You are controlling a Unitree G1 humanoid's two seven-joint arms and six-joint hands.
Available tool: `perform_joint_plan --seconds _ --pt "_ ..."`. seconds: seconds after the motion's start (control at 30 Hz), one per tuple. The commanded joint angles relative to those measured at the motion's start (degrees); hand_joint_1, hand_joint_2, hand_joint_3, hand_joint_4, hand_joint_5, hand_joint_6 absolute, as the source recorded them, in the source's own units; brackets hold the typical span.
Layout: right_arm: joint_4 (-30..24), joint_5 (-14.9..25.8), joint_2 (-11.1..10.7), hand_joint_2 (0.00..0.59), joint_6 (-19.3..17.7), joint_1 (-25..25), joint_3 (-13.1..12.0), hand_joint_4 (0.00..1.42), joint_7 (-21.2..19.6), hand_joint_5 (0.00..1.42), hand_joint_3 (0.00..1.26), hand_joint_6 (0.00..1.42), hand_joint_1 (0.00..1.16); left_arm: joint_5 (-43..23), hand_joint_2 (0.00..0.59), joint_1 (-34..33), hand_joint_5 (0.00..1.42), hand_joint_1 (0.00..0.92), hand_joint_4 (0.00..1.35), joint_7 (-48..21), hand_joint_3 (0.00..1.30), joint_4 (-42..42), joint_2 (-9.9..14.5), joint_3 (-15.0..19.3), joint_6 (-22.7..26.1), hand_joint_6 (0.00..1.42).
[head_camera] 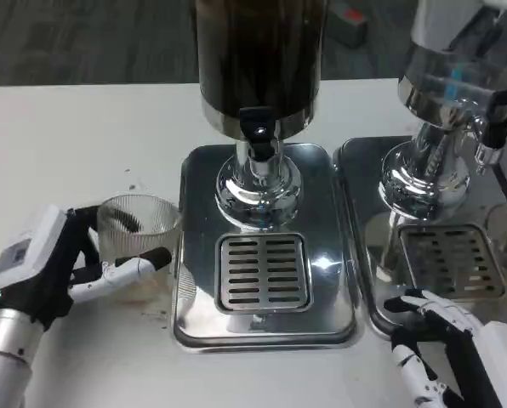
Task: Grasp the cup under the faucet to collect the drink, then remove the cup.
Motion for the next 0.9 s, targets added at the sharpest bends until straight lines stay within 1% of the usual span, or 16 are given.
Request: perform_joint_plan --seconds 0.03,0.2,0.37,0.47,0.53,0.63,0.9 --pt "-0.15 0.16 -0.31 0.464 -0.59 0.10 -0.09 0.18 0.14 0.17 0.33 0.32 0.01 -0.06 0.090 0.56 1.05 0.312 0.84 3.70 0.69 -0.43 0.04 1.04 -2.06 1.42" --pt "0.14 0.25 -0.24 0.462 -0.60 -0.28 0.00 0.18 0.12 0.17 0.33 0.32 0.01 -0.70 0.087 1.31 1.07 0.316 0.85 4.91 0.70 -0.78 0.22 2.06 -3.60 1.42" --pt "0.33 0.28 -0.17 0.461 -0.68 -0.50 0.10 0.18 0.04 0.17 0.33 0.32 0.02 -1.10 0.083 2.57 1.07 0.315 0.86 6.28 0.70 -3.21 0.59 3.77 -5.76 1.42" --pt "0.27 0.38 -0.23 0.467 -0.75 -0.50 0.01 0.18 0.04 0.17 0.33 0.32 0.03 -1.09 0.082 3.31 1.07 0.315 0.86 6.07 0.70 -5.84 0.36 4.60 -7.07 1.42" --pt "0.24 0.46 -0.27 0.475 -0.80 -0.53 -0.07 0.18 0.06 0.17 0.33 0.32 0.05 -1.05 0.082 3.59 1.07 0.315 0.86 5.79 0.70 -7.17 -0.08 4.87 -7.34 1.42" --pt "0.19 0.49 -0.20 0.475 -0.76 -0.67 -0.08 0.18 0.10 0.17 0.33 0.32 0.06 -1.15 0.081 3.35 1.07 0.315 0.86 4.85 0.70 -8.66 -1.50 4.69 -7.27 1.42" --pt "-0.44 0.31 0.25 0.480 -0.67 0.19 -0.11 0.19 -0.47 0.17 0.33 0.32 0.07 -0.73 0.081 1.85 1.06 0.314 0.87 3.21 0.70 -9.14 -4.69 3.97 -6.76 1.42"
